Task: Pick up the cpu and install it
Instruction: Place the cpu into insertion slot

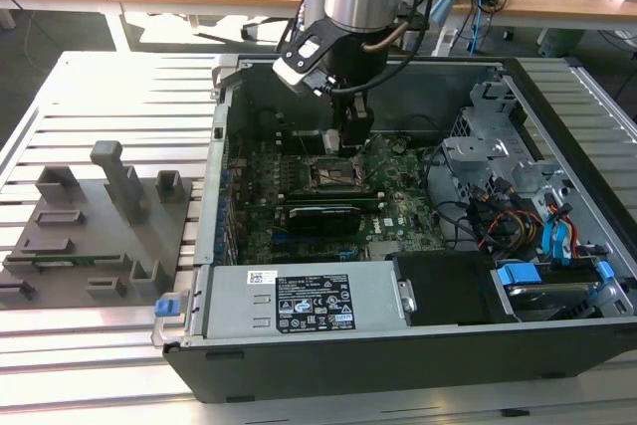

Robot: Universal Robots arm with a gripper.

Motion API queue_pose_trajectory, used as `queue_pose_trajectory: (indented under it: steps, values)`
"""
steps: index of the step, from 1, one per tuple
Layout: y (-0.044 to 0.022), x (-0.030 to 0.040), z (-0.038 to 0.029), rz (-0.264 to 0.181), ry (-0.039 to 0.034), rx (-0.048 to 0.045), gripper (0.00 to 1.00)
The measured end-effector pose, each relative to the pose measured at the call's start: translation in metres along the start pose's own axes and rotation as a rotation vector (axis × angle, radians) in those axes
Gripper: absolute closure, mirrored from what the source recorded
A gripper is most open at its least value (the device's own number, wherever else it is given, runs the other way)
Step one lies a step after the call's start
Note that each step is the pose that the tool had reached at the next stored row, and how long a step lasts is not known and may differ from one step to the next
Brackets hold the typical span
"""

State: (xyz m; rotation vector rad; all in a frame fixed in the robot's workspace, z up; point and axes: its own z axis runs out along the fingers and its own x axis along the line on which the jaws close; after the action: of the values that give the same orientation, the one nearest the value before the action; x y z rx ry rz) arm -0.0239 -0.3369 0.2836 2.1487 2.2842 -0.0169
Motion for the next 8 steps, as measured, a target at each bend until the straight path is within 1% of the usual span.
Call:
queue_pose_trajectory:
  steps: [8]
  values:
    - [0.0001,0.0019,0.0068,0.0,0.0,0.0,0.45]
